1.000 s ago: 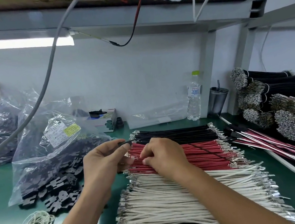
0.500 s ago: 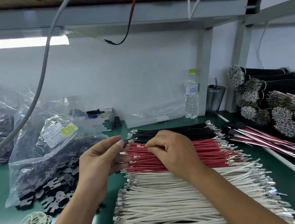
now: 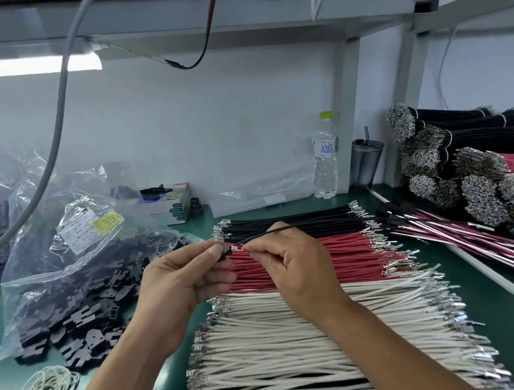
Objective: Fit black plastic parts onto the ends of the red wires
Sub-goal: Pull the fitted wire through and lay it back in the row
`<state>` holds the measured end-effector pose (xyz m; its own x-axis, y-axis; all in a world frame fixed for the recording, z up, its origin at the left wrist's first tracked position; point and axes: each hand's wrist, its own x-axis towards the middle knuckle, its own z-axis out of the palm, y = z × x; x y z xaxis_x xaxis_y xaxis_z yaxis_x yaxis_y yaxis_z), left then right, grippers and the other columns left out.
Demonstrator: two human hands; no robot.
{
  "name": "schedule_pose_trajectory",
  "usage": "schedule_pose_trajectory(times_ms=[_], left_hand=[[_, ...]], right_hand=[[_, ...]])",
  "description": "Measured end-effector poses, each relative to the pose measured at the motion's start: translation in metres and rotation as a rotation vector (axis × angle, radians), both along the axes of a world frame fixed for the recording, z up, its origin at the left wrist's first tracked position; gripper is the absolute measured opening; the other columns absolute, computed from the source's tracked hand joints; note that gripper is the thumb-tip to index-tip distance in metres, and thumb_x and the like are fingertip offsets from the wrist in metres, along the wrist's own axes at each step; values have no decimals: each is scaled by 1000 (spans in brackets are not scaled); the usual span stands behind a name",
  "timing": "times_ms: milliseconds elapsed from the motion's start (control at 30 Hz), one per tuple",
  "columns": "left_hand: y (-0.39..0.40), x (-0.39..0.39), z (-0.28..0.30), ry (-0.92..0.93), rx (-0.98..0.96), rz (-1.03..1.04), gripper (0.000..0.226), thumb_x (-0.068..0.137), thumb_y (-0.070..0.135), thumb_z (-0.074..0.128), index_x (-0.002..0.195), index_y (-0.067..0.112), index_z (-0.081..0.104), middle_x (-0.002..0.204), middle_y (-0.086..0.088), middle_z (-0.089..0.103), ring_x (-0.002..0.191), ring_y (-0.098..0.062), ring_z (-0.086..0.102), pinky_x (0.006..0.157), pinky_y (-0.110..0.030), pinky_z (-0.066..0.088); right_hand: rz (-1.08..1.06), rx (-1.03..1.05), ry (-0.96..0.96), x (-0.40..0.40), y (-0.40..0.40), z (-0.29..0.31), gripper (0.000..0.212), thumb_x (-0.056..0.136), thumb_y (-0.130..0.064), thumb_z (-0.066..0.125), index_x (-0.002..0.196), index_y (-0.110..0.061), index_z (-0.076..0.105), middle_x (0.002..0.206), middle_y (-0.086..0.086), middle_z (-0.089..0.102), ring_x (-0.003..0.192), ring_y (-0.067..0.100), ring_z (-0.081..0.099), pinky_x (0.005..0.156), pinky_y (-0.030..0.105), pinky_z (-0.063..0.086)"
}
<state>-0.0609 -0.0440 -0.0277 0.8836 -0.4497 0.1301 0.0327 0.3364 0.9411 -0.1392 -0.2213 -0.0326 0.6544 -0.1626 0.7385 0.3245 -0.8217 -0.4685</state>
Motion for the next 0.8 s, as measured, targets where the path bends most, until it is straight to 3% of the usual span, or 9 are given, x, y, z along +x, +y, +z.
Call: schedule_pose_trajectory(times_ms=[300,533,667,733,800], left_hand=[[2,1,2,-2,26,19,43,62,32,85,94,4,82,83,-23,76,61,-23,73,56,-28,61],[0,-1,2,-23,86,80,33,65,27,85,91,7,83,81,-24,76,59,-25,73,53,-27,60],[-2,-3,3,-51,99,138,25,67,24,85,87,10,84,79,-24,76,57,-26,73,52,-27,60],[-1,-4,4,-42,97,157,26,66,26,86,86,10,84,78,-24,76,56,-25,73,51,-26,59],[-2,-4,4,-20,97,167,25,66,26,87,85,10,84,78,-24,76,55,-24,72,50,-26,59]], right_hand=[[-17,-159,64,-4,1,5,14,94,-24,69,103,-26,79,92,-12,67,85,8,63,69,32,53],[-29,-206,136,-7,5,8,16,98,-24,62,104,-27,76,95,-12,64,80,8,63,67,31,53],[-117,-369,173,-8,11,12,17,97,-15,57,88,-24,68,82,-8,55,70,11,56,60,39,50],[-120,-341,224,-7,13,11,18,97,-16,57,83,-22,66,80,-8,55,71,11,54,65,38,49],[-78,-218,273,-5,15,9,16,97,-21,60,92,-21,75,85,-7,66,73,7,59,72,31,51]])
